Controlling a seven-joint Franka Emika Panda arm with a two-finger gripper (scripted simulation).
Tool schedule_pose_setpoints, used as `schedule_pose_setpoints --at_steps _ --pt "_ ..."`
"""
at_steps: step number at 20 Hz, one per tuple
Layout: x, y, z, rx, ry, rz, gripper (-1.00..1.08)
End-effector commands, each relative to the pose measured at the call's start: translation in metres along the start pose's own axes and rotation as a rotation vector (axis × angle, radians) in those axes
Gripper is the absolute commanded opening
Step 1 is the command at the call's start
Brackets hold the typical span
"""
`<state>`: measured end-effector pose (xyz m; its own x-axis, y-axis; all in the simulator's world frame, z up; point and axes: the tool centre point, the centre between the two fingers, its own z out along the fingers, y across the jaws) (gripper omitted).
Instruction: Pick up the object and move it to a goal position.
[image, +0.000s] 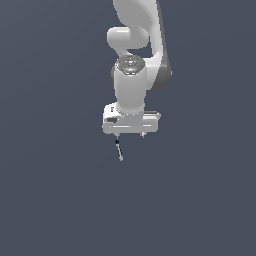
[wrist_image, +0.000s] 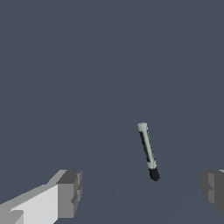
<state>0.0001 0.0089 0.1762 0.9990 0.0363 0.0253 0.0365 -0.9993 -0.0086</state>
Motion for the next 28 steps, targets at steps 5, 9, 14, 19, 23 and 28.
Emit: schedule_pose_setpoints --at_steps 5,9,14,19,23,28 --pt "-0.002 0.006 -0.002 0.002 -0.006 0.009 1.00" --pt "-0.007 0.017 -0.006 0.006 -0.017 0.027 1.00" --pt "-0.007 0.018 -0.006 0.007 -0.018 0.028 1.00" --pt "-0.008 0.021 0.003 0.005 -0.019 0.009 1.00" --pt "-0.010 0.027 0.020 0.001 -0.020 -0.027 1.00" --pt "-0.016 0.038 0.053 -0.004 -0.022 -0.098 1.00"
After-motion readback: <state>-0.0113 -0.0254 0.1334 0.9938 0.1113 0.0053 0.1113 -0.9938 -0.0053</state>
